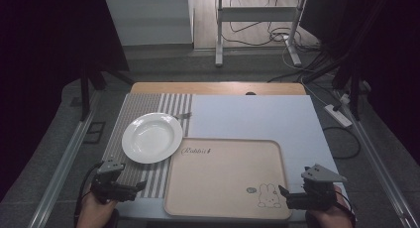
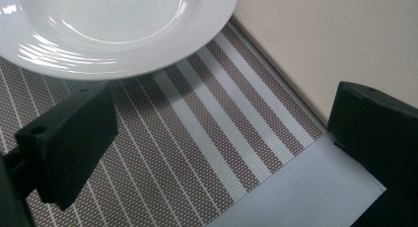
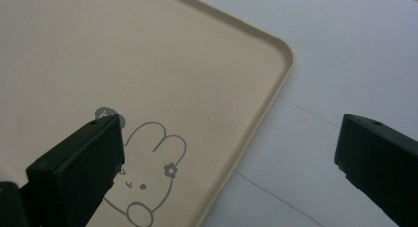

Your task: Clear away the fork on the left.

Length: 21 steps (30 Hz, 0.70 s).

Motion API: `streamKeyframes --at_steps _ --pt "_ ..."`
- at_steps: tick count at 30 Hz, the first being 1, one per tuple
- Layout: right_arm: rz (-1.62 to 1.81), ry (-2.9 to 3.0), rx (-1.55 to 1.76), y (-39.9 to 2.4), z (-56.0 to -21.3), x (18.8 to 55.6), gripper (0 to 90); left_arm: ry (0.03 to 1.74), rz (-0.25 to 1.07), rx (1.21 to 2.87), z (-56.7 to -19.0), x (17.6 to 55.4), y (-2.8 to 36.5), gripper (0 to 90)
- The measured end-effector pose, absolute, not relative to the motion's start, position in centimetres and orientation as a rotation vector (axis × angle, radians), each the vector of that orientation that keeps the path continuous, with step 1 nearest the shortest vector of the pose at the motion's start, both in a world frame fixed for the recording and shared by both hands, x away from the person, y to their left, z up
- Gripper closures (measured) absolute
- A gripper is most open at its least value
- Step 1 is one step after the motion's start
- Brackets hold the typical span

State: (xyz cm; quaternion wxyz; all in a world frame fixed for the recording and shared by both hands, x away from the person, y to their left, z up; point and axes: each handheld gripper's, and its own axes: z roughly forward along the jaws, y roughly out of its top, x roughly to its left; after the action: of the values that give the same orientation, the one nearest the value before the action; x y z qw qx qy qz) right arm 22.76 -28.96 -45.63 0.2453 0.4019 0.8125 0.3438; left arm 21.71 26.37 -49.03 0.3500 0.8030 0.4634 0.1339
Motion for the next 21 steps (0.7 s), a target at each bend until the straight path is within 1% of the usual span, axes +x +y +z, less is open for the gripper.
streamKeyframes --at_steps 21 --pt "0.926 2.233 1.088 -28.81 -45.67 22.83 0.0 1.205 0.285 2.064 -49.12 22.02 26.73 0.0"
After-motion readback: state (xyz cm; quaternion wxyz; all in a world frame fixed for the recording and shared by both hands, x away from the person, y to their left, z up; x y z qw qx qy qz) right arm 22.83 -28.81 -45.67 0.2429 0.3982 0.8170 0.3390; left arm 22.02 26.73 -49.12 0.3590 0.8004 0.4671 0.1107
